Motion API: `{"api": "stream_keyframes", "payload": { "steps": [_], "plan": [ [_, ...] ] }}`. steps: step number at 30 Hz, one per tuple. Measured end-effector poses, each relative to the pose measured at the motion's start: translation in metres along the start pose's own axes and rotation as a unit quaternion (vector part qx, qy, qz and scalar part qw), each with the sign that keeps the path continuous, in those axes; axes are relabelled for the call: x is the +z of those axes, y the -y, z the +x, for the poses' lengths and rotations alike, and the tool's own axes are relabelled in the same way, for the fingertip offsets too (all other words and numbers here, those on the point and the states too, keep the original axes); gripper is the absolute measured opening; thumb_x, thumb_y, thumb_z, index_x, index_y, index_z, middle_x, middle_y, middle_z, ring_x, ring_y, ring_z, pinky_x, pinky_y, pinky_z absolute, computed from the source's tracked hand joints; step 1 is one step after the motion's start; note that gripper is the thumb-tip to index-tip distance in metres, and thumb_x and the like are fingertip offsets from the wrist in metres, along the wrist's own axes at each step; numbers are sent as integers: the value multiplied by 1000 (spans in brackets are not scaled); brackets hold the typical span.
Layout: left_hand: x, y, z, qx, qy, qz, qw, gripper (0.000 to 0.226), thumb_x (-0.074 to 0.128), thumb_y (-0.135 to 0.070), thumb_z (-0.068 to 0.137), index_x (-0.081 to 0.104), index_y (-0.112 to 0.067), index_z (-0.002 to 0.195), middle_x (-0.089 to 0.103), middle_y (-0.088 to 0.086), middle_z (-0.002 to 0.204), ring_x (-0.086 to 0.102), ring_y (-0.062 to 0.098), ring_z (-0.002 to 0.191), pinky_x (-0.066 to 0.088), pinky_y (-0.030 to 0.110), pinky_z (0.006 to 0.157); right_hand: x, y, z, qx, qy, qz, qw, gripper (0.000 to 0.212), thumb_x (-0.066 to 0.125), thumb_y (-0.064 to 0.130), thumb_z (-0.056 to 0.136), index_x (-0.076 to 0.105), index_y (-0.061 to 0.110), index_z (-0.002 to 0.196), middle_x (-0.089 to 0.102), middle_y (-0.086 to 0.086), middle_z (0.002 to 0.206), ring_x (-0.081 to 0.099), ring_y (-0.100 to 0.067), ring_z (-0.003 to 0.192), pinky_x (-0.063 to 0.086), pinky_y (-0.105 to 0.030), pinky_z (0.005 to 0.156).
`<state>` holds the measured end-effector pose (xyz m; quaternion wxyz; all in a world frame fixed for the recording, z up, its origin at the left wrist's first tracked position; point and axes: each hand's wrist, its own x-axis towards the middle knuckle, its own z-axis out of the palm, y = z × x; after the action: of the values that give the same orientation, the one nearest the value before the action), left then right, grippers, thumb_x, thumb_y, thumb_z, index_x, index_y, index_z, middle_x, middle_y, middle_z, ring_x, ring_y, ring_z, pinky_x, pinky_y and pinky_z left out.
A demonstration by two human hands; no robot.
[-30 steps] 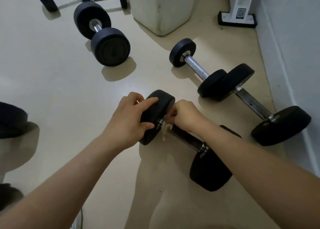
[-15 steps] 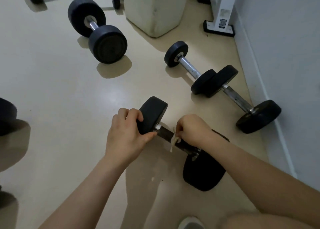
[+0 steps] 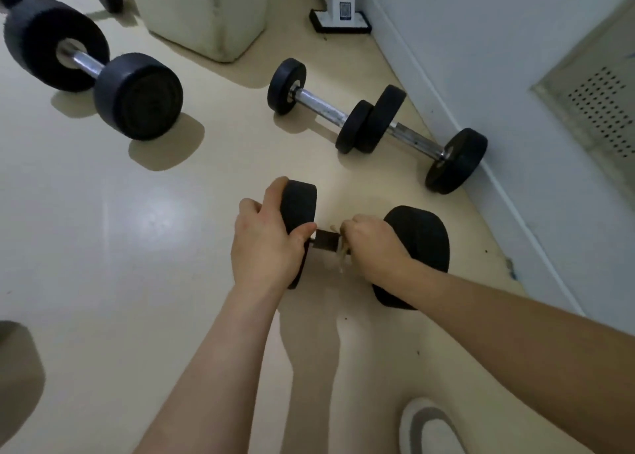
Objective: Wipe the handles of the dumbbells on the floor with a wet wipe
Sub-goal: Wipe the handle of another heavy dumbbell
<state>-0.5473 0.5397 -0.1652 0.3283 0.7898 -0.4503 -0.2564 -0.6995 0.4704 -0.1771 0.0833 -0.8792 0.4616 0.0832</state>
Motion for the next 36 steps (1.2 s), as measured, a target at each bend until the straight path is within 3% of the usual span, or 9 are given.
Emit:
{"api": "stream_keyframes", "payload": {
  "steps": [5,9,12,19,22,25,29,33,36],
  "plan": [
    [5,8,-7,-4,-4,3,1000,66,66,-43,83,33,-45,141,37,-1,106,52,22,97,46,32,79,19,32,-4,-28,-88,62,994,11,68,-4,73,65,1,82,59,-15,78,57,-33,73,44,-36,59],
    [5,11,-18,7,-4,16,1000,65,63,-43,85,34,-43,143,36,-1,109,50,20,96,48,36,85,20,-5,-17,78,-71,-20,994,9,60,13,87,60,9,96,54,-6,90,48,-20,81,45,-32,70],
    [5,10,-29,3,5,45,999,68,62,-41,86,28,-44,144,35,1,109,49,21,97,49,39,85,18,7,-8,44,-50,6,998,10,63,12,85,60,11,94,57,-6,92,50,-20,82,42,-29,70],
    [3,11,-45,104,40,219,969,80,63,-20,84,19,-31,150,10,1,158,9,27,142,36,44,106,7,-8,-28,13,28,-65,997,8,63,9,85,63,12,93,50,-3,76,51,-19,69,46,-30,58],
    [8,12,-51,141,70,263,952,89,60,-10,77,12,-18,152,7,1,161,-1,25,146,23,44,115,4,9,-20,-30,34,-16,999,10,65,11,83,63,9,92,58,-6,81,57,-23,74,43,-29,62],
    [6,11,-58,144,60,289,945,91,63,-12,75,13,-18,151,11,1,160,3,25,146,20,43,116,5,17,-16,-66,31,25,997,11,64,12,83,60,9,93,57,-8,84,59,-26,82,38,-29,65],
    [-4,9,-63,144,45,298,942,92,71,-16,70,24,-22,148,23,-2,155,18,25,141,26,41,114,-1,-11,-33,-47,96,-95,990,5,64,10,84,61,12,86,43,-2,66,53,-20,68,47,-30,59],
    [-3,1,-67,120,45,348,929,98,69,-22,66,16,-25,149,23,0,146,24,32,131,35,40,103,-2,20,-14,-78,49,76,993,5,58,8,83,63,8,81,64,-8,81,62,-26,79,50,-35,68],
    [-8,3,-69,115,44,381,916,104,74,-26,62,17,-23,148,25,1,141,28,32,126,37,39,98,-2,12,-24,-94,86,-8,992,17,60,8,83,49,10,70,51,-4,68,52,-21,64,39,-31,60]
  ]
}}
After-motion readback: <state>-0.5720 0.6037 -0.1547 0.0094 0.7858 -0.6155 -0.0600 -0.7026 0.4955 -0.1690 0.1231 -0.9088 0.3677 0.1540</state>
